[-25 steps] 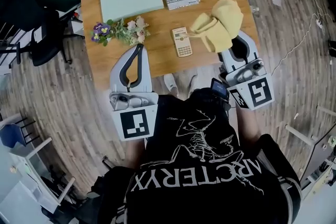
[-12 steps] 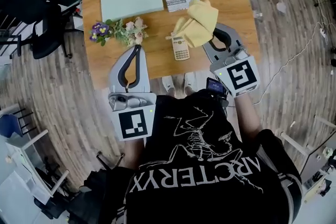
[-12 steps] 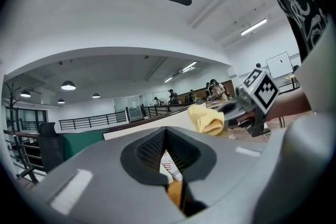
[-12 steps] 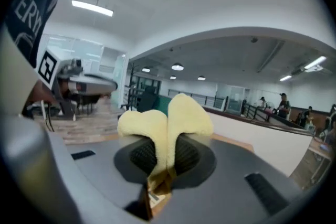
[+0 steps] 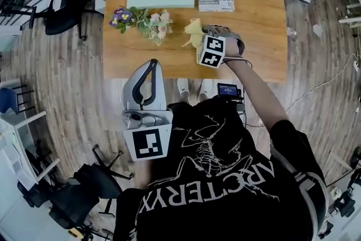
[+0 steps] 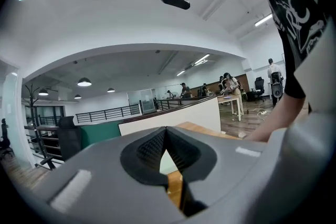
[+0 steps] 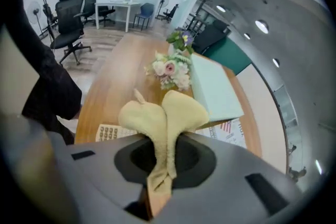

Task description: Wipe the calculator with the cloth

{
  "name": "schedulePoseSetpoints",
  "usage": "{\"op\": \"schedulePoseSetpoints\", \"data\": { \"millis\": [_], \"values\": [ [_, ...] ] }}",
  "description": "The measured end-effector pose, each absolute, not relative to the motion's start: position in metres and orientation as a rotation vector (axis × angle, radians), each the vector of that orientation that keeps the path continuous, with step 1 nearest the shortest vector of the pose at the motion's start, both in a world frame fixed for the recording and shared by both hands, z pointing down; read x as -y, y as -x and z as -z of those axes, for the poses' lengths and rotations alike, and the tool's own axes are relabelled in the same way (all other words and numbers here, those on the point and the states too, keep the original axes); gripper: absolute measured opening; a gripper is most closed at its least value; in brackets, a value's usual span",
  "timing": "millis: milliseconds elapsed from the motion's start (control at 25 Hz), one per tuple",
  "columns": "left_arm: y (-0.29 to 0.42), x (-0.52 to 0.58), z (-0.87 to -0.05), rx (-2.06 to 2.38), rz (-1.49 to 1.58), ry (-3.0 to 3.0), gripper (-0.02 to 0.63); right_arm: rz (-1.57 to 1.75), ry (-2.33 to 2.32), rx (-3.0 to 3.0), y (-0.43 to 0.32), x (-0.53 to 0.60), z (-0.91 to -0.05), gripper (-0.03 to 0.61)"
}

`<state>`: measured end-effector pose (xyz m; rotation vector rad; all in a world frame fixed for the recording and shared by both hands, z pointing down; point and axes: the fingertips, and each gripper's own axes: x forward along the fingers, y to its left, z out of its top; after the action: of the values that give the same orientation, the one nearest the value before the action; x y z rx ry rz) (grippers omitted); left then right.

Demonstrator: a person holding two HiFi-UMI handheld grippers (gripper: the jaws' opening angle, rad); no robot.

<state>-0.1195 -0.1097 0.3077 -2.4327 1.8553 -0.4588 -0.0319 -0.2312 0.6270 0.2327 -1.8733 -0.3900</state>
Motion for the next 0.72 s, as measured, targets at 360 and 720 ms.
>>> {"op": "schedulePoseSetpoints", "data": {
  "millis": [360,720],
  "values": [
    [0.127,0.095,-0.311,-1.909,0.502,2.386,0.009,0.355,-0.238,1.776,0.034,0.245,-0.701,0.052],
    [0.112,0.105,-0.31,-1.809,0.487,2.455,0.009,0.326,-0.223,1.791,0.034,0.227,-0.7,0.052]
  ]
}}
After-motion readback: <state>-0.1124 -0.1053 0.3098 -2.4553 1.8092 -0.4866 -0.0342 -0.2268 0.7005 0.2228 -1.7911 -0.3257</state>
